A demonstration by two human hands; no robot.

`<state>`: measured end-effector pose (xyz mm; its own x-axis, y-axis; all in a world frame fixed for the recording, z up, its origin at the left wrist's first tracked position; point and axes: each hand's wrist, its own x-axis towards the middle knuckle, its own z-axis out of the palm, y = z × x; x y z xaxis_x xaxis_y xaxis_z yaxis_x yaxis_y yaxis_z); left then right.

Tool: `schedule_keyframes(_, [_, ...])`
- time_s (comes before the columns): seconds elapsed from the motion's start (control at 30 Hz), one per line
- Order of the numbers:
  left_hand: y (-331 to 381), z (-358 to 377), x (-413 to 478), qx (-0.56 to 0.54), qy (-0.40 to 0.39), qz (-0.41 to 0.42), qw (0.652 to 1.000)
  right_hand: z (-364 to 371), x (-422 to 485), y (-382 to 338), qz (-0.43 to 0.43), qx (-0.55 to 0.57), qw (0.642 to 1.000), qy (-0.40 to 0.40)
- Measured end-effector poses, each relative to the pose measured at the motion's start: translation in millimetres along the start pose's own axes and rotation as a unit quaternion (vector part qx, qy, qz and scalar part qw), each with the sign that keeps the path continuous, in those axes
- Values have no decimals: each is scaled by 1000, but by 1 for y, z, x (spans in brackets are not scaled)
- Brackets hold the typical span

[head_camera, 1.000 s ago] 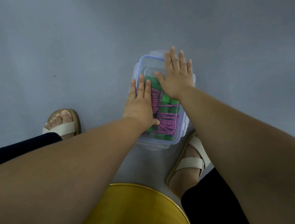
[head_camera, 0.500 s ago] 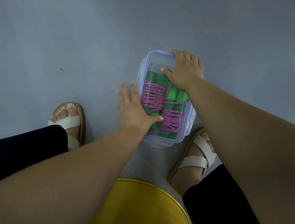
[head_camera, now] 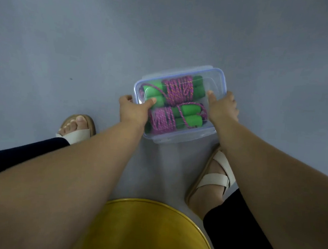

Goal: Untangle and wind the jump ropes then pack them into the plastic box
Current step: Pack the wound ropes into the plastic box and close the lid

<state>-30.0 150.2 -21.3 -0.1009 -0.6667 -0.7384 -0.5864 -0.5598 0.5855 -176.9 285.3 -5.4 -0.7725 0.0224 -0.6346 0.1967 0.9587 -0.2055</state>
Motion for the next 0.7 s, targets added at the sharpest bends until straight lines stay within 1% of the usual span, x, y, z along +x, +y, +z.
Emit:
schedule_keyframes(0.1, [9, 2, 10, 56, 39, 15, 998, 10, -4, 2, 31, 51, 998, 13])
schedule_keyframes(0.17, [7, 5, 7, 116, 84, 2, 990, 14, -6, 2, 45, 65, 997, 19])
schedule_keyframes(0.2, [6, 6, 5, 129, 94, -1, 987, 15, -8, 1, 50, 69, 996, 20])
schedule_keyframes(0.27, [7, 11, 2, 102, 82, -12, 991, 17, -8, 1, 54, 75, 996, 18])
schedule_keyframes(0.33, [8, 13, 0, 104, 64, -15, 992, 17, -7, 1, 58, 84, 995, 17])
schedule_keyframes(0.5, [13, 2, 1, 136, 20, 40, 990, 18, -1, 0, 77, 100, 992, 16])
schedule_keyframes(0.6, [19, -8, 6, 86, -27, 43, 995, 19, 0, 1, 83, 113, 990, 25])
schedule_keyframes(0.7, [25, -16, 5, -15, -69, 0, 998, 20, -1, 2, 77, 151, 985, 30])
